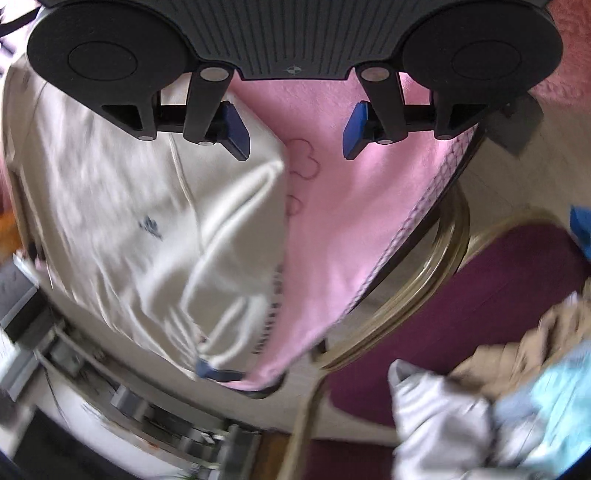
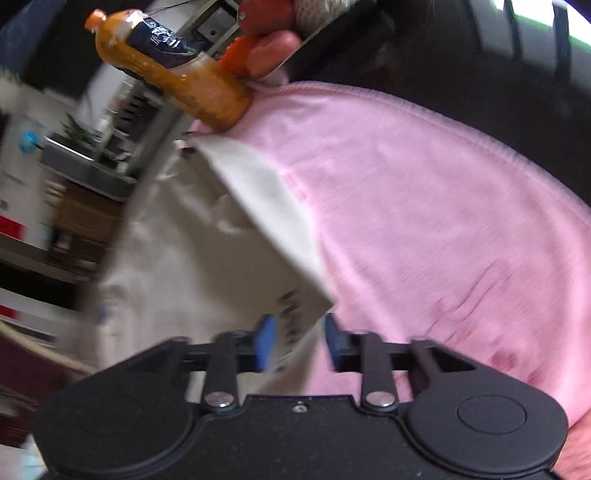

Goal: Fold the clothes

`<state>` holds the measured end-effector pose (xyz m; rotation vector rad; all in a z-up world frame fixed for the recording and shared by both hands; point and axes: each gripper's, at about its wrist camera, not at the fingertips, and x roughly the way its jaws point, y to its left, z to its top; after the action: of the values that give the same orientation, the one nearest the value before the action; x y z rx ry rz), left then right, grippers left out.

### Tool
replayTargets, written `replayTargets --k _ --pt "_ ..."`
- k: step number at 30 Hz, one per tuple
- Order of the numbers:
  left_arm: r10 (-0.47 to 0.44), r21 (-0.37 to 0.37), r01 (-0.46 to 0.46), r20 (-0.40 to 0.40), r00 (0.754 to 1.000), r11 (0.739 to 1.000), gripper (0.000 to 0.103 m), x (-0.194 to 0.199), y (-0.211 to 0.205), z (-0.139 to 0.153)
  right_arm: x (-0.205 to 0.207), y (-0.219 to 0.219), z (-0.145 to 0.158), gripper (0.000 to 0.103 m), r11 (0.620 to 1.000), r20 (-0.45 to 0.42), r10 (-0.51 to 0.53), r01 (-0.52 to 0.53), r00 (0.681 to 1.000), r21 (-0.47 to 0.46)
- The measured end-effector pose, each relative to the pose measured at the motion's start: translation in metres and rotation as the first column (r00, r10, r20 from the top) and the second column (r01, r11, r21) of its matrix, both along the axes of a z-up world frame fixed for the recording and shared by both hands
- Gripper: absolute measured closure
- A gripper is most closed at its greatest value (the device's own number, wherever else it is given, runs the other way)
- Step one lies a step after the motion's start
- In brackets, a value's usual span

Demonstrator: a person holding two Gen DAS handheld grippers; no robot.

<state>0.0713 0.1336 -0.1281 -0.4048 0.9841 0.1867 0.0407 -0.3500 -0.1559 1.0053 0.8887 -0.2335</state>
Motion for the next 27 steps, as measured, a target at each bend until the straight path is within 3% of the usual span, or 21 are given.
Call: replayTargets --k 3,6,10,12,17,19,21,22,27 --pt "0.017 -0.104 -0.019 -0.026 1.000 0.994 0.049 0.005 0.007 -0.012 0.000 0.004 0.001 0.068 1.000 -0.007 0.008 -0.008 1.000 -0.007" --pt "0.011 -0.121 -0.014 -0.028 1.000 0.993 0.053 0.017 0.003 -0.018 -0.002 -0.001 0.000 0.067 1.000 0.002 -0.013 0.013 1.000 0.012" --pt "-0.004 -0.106 0.001 -0.026 1.000 0.994 0.070 0.029 0.000 -0.025 -0.003 -0.008 -0.006 0.054 0.997 0.006 -0.040 0.039 0.999 0.071" --pt "-0.012 -0.085 0.011 -0.018 1.000 0.996 0.100 0.031 -0.002 -0.026 -0.002 -0.007 -0.008 0.038 0.996 0.007 -0.036 0.035 0.999 0.079" --pt "-0.049 0.001 0.049 0.071 0.996 0.999 0.101 0.018 -0.012 -0.002 0.003 0.000 -0.009 0.037 0.998 -0.004 0.002 -0.002 1.000 0.071" --pt "-0.057 0.025 0.055 0.117 0.991 0.998 0.101 0.010 -0.014 0.013 0.006 0.003 -0.012 0.041 0.998 -0.019 0.018 -0.016 1.000 0.064" --pt "-0.060 0.038 0.056 0.132 0.989 0.998 0.100 0.006 -0.013 0.019 0.010 0.005 -0.017 0.062 0.999 -0.058 0.011 -0.008 0.998 0.047" --pt "-0.061 0.045 0.056 0.127 0.990 0.997 0.100 0.007 -0.013 0.018 0.011 0.005 -0.020 0.066 0.999 -0.072 0.003 0.001 0.997 0.053" --pt "-0.063 0.049 0.061 0.036 0.997 0.997 0.100 0.016 -0.012 -0.010 0.019 0.010 -0.024 0.075 0.999 -0.085 0.008 -0.005 0.996 0.041"
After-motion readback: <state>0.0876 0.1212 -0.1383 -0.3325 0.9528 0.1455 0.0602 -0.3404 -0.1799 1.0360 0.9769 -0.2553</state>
